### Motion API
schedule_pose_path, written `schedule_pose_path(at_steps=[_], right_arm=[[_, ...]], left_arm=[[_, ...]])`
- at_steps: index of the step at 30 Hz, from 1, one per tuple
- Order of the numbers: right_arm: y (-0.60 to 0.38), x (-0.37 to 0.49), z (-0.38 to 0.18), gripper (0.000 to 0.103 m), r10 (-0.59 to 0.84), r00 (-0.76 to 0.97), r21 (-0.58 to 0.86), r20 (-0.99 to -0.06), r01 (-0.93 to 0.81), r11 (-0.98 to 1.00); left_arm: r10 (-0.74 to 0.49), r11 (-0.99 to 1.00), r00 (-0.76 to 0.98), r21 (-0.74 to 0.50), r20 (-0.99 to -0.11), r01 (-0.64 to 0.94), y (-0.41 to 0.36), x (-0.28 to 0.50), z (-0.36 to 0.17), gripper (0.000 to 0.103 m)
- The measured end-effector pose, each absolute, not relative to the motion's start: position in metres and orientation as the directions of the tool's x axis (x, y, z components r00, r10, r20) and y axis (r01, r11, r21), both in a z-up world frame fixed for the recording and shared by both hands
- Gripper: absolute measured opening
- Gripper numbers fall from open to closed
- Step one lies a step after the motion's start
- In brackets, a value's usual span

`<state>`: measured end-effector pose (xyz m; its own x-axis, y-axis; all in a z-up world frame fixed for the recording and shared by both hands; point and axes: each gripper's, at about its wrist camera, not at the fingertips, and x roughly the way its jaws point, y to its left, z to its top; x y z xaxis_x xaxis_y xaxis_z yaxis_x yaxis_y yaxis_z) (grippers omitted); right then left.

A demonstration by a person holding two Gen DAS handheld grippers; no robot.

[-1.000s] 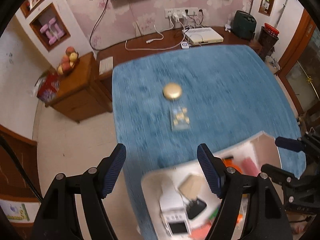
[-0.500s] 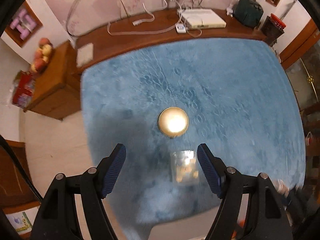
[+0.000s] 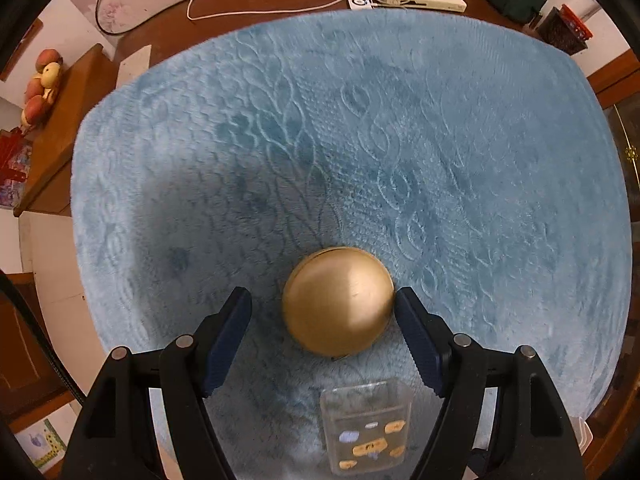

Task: Organize rigid objects
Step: 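Grasp the gold compact with the left tool while the right tool grasps the clear sticker box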

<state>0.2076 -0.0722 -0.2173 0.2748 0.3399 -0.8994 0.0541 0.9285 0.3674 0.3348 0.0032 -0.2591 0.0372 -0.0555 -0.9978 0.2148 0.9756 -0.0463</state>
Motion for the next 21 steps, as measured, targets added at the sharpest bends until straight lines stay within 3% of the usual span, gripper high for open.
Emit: schedule_pose_path(at_steps=[5,8,21], right_arm=[[-0.070,0.215,-0.227,0.059,0.328,0.256,0.359,-0.909,0.084,0.929],[-0.064,0.221,-0.231,0.059,0.329,0.248,0.359,-0.911,0.089,0.929],[-0.036,0.236,-0.250,0.059,0.284,0.159,0.299,-0.945,0.080,0.951]], left_arm=[[-0.066,0.977,0.045,-0.055,-0.997,0.207,0.006,0.338,-0.261,0.074],[-0.058,0.975,0.066,-0.042,-0.996,0.218,0.010,0.340,-0.258,0.059],[-0.071,0.997,0.111,-0.066,-0.991,0.050,0.081,0.347,-0.250,0.059]])
